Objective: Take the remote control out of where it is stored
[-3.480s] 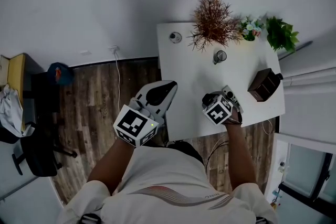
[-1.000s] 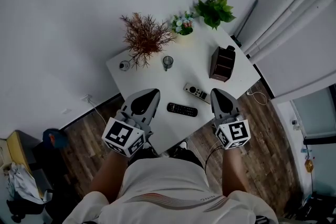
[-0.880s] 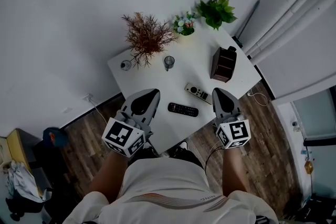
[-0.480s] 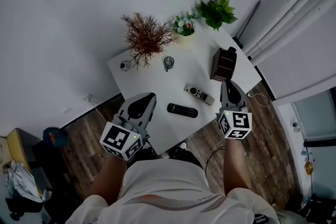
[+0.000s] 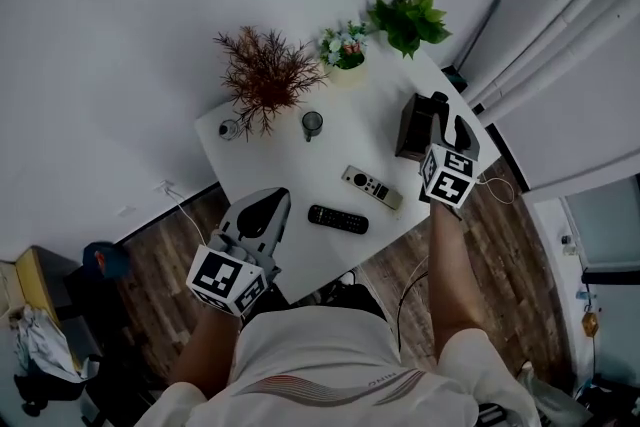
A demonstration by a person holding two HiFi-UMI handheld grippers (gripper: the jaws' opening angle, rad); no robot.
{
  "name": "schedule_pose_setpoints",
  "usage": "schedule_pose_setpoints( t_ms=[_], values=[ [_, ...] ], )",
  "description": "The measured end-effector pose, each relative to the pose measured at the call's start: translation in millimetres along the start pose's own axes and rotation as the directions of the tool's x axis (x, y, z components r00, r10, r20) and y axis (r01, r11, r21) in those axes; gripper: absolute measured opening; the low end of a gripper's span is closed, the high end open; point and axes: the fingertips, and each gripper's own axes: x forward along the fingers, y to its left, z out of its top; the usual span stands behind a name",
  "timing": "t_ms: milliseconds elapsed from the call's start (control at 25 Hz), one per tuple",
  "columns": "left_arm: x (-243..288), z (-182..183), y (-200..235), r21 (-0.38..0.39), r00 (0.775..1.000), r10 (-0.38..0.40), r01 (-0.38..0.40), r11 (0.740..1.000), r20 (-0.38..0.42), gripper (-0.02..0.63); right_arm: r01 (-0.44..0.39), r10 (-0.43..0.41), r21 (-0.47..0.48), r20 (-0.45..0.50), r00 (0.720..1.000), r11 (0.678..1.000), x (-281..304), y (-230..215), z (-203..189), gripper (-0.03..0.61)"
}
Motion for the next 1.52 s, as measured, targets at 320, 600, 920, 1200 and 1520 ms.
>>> schedule_pose_setpoints(
  t_ms=[320,600,920,1200,1520],
  values=[
    [27.3,-17.7,5.4,-0.033,0.998,0.039,-0.04,0.999,-0.049,0.005,0.061,-0.038,0.138,-0.167,0.985,0.989,83.6,-17.9,-46.4,0.199],
    [37.3,-24.6,16.6,-0.051,0.995,0.07,-0.073,0.996,-0.067,0.005,0.091,-0.045,0.19,-0.234,0.971,0.977,115.0,-25.4,-61.1,0.212],
    [42.1,-26.1,24.6,-0.063,0.995,0.076,-0.08,0.995,-0.072,0.005,0.122,-0.074,0.184,-0.251,0.965,0.975,119.3,-30.1,-67.6,0.189],
    [39.5,-24.8,27.4,-0.059,0.995,0.068,-0.072,0.996,-0.07,0.005,0.077,-0.043,0.191,-0.176,0.983,0.979,113.0,-29.0,-52.1,0.186],
    [27.8,-19.5,28.1,-0.06,0.998,0.046,-0.049,0.997,-0.051,0.005,-0.054,0.053,0.097,0.015,0.998,0.994,52.1,-8.5,15.5,0.186]
  ],
)
